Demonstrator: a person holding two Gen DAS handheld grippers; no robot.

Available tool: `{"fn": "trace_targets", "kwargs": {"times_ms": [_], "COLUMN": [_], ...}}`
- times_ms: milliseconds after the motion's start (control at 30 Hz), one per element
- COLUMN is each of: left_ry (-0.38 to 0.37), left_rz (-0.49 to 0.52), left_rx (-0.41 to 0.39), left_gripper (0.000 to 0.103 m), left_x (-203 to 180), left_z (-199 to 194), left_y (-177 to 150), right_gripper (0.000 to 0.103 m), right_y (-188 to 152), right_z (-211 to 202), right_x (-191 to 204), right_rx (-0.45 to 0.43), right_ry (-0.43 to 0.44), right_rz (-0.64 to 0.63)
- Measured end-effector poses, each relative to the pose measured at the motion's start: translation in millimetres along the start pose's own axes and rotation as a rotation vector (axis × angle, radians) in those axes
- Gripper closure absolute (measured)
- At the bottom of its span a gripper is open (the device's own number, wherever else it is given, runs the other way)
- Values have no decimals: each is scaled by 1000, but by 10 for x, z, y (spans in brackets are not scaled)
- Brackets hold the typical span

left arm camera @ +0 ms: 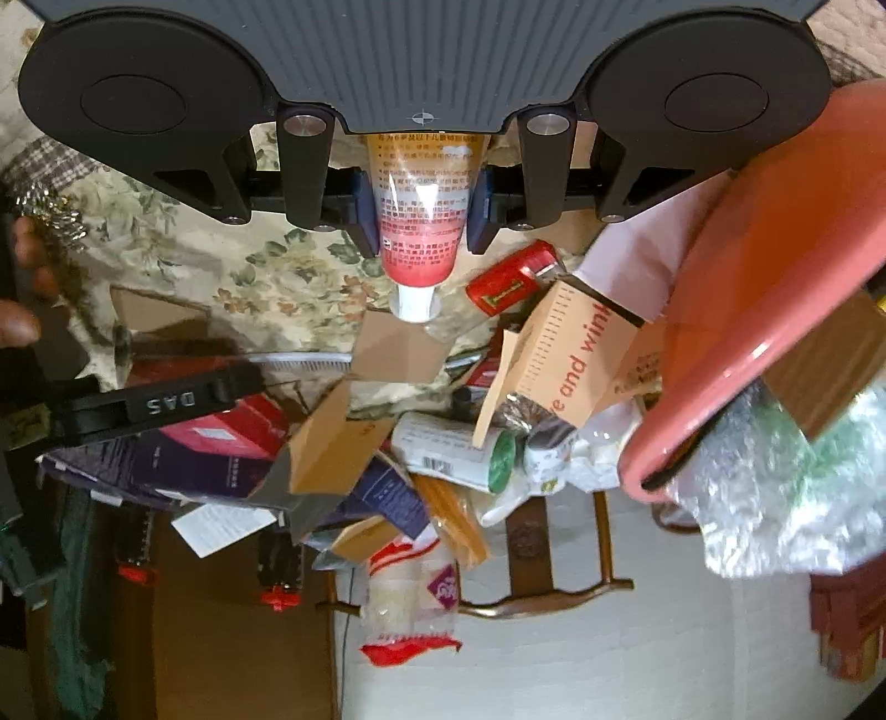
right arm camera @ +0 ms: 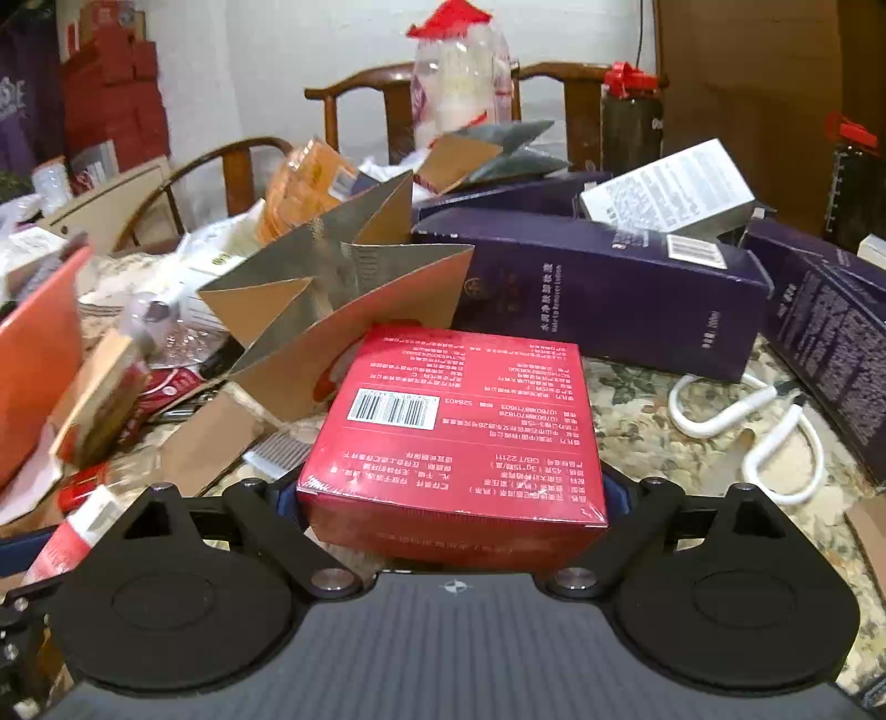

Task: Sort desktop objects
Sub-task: 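Lower the right gripper over the red box and close on it, then lift the red box with the right gripper while the left gripper lifts the white-red tube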

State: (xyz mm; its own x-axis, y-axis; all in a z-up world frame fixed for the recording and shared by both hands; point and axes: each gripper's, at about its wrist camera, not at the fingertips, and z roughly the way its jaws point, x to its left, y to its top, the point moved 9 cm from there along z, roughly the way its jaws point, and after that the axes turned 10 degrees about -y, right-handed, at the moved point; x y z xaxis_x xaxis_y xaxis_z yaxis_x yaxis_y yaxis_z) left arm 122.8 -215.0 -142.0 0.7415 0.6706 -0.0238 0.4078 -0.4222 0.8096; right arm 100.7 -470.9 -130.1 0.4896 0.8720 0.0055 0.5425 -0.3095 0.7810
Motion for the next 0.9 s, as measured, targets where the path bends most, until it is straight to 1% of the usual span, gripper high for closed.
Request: {"fn": "trace_targets", "kwargs": {"times_ms": [167, 233, 267, 300, 333, 400, 433, 467, 500, 567, 600, 733, 833, 867, 900], "left_ry": [-10, -2, 2, 2, 2, 2, 7, 29, 48, 75, 79, 29, -9, -21, -24], "left_rz": [7, 18, 20, 26, 38, 72, 75, 58, 49, 23, 18, 6, 37, 33, 21], "left_rx": [-44, -64, -73, -84, -90, -56, -30, -12, 0, -6, -3, 43, 119, 102, 101], "left_gripper": [70, 73, 79, 98, 100, 77, 72, 57, 30, 9, 11, 12, 14, 12, 12], "left_x": [-70, -87, -92, -104, -123, -169, -169, -135, -97, -27, -1, 10, -89, -106, -99], "left_z": [-169, -241, -275, -315, -350, -349, -308, -266, -233, -220, -214, -140, 30, 69, 89], "left_y": [121, 175, 201, 225, 244, 227, 191, 144, 107, 31, 6, -27, -91, -81, -84], "right_gripper": [9, 9, 9, 9, 9, 9, 9, 9, 9, 9, 9, 9, 9, 9, 9], "right_y": [-24, -13, -3, 10, 18, 37, 30, 22, 6, -32, -55, -113, -112, -111, -110], "right_z": [-226, -351, -401, -454, -504, -579, -593, -599, -603, -601, -593, -557, -562, -567, -576], "right_x": [-65, -96, -117, -123, -141, -138, -126, -125, -115, -104, -92, -62, -27, -11, 7], "right_rx": [-21, -29, -33, -36, -43, -58, -59, -59, -60, -62, -57, -50, -66, -68, -69], "right_ry": [36, 62, 74, 81, 89, 91, 88, 83, 78, 73, 79, 81, 71, 76, 84], "right_rz": [24, 51, 64, 72, 80, 73, 65, 58, 47, 38, 39, 25, 10, 11, 13]}}
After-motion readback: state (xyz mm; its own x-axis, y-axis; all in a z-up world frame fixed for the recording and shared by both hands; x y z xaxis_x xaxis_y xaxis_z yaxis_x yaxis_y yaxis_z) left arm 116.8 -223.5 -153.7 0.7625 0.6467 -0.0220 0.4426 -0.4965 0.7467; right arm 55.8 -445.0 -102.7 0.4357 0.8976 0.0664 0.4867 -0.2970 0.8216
